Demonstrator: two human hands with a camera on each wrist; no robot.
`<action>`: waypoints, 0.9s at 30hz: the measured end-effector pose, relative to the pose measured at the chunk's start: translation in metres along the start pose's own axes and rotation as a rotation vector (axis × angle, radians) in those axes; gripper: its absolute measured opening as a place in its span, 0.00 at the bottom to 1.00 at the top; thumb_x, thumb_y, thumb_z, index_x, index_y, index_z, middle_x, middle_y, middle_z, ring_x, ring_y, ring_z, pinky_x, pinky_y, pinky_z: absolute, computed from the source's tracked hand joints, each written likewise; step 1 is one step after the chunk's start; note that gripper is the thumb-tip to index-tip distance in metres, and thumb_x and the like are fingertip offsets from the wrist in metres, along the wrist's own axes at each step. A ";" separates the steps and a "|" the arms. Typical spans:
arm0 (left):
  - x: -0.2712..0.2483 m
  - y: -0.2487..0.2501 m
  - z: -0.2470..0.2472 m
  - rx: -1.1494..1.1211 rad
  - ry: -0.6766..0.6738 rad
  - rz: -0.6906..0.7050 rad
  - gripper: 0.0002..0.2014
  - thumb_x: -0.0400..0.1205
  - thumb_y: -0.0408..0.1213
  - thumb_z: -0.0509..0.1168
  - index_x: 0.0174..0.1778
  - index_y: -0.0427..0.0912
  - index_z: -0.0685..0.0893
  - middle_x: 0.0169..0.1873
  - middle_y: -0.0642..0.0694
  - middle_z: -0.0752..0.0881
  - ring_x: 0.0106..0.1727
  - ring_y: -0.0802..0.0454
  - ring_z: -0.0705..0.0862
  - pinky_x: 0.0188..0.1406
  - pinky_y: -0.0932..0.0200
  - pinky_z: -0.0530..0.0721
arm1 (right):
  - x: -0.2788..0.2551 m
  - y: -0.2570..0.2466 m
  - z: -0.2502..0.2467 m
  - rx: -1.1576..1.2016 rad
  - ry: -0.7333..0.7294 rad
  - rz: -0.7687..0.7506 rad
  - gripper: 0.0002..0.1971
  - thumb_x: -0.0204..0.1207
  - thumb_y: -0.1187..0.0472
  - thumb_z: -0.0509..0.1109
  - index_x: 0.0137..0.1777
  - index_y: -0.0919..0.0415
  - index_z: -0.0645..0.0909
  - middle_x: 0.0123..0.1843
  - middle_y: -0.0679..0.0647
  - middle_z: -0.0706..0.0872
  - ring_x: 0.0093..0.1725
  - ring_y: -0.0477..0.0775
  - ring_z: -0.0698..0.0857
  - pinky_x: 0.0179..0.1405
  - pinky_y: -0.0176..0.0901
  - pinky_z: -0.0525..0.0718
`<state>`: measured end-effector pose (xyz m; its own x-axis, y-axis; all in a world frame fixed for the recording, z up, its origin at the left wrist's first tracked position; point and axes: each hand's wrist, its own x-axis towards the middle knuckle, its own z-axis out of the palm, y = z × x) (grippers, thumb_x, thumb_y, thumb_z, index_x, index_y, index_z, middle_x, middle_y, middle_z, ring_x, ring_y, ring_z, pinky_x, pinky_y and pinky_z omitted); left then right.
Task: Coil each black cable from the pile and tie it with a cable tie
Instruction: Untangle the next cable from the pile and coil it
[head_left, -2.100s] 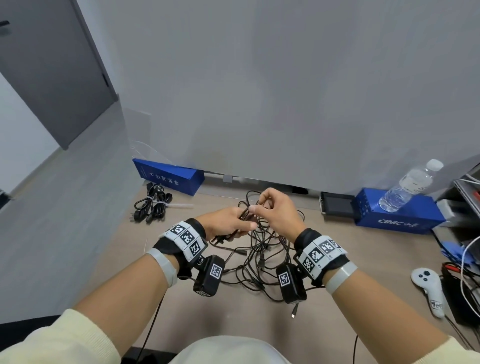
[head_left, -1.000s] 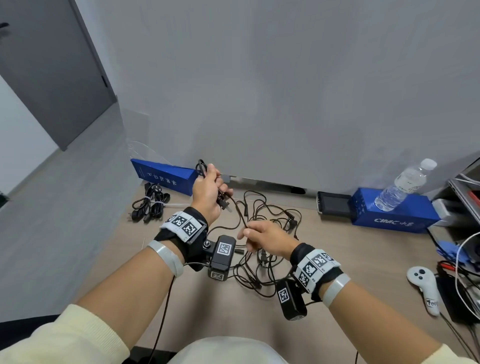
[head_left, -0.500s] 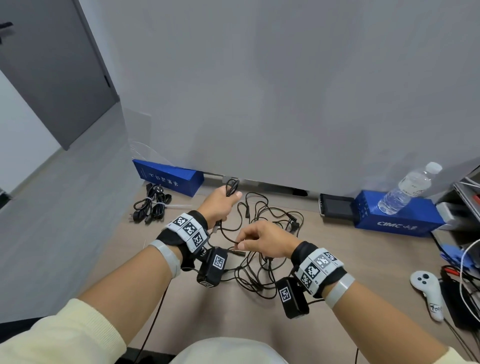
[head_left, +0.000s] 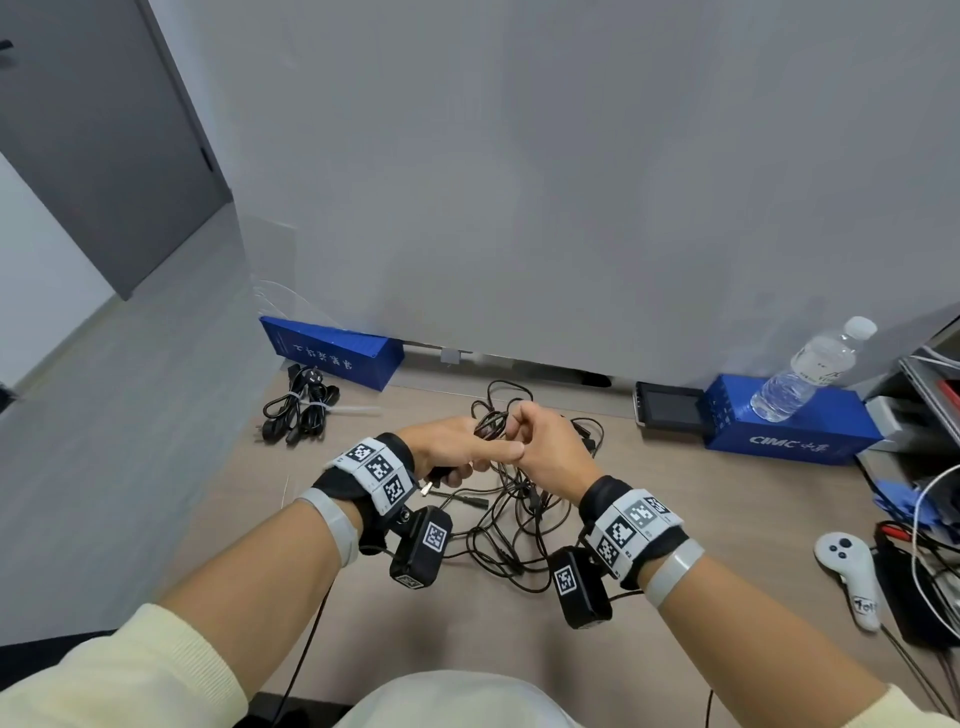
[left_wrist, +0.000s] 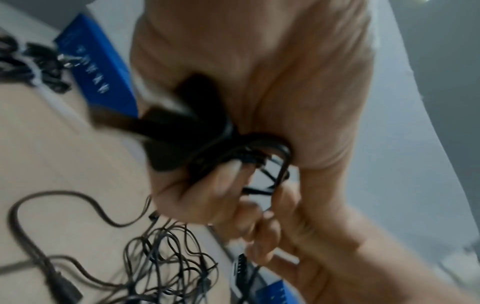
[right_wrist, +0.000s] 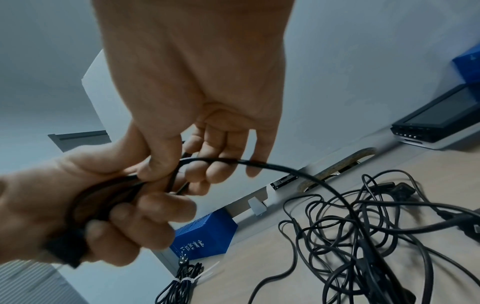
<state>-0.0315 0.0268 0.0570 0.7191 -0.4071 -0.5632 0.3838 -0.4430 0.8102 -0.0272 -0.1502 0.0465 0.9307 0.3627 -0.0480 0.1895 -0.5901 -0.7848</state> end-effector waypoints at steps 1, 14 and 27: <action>-0.002 0.000 -0.003 -0.007 -0.046 -0.033 0.16 0.81 0.52 0.72 0.40 0.45 0.78 0.28 0.51 0.75 0.25 0.57 0.68 0.23 0.64 0.68 | 0.000 0.001 -0.001 0.011 -0.012 0.000 0.11 0.72 0.61 0.79 0.42 0.58 0.77 0.33 0.49 0.79 0.31 0.47 0.73 0.33 0.42 0.75; -0.040 0.036 -0.036 -0.476 0.099 0.390 0.14 0.91 0.40 0.56 0.54 0.38 0.86 0.25 0.50 0.71 0.23 0.58 0.66 0.20 0.64 0.65 | -0.003 0.084 -0.015 0.084 -0.219 0.260 0.08 0.83 0.66 0.68 0.44 0.59 0.85 0.44 0.54 0.91 0.48 0.55 0.90 0.64 0.65 0.85; -0.025 0.018 -0.014 -0.423 0.165 0.129 0.17 0.92 0.44 0.54 0.57 0.35 0.83 0.23 0.50 0.70 0.21 0.58 0.63 0.19 0.64 0.60 | 0.013 0.019 -0.028 0.266 0.119 0.047 0.10 0.88 0.56 0.61 0.51 0.55 0.83 0.31 0.51 0.83 0.32 0.55 0.82 0.39 0.51 0.83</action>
<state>-0.0344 0.0398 0.0879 0.8458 -0.2894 -0.4482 0.4631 -0.0188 0.8861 -0.0029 -0.1773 0.0486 0.9696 0.2433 -0.0276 0.0714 -0.3890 -0.9185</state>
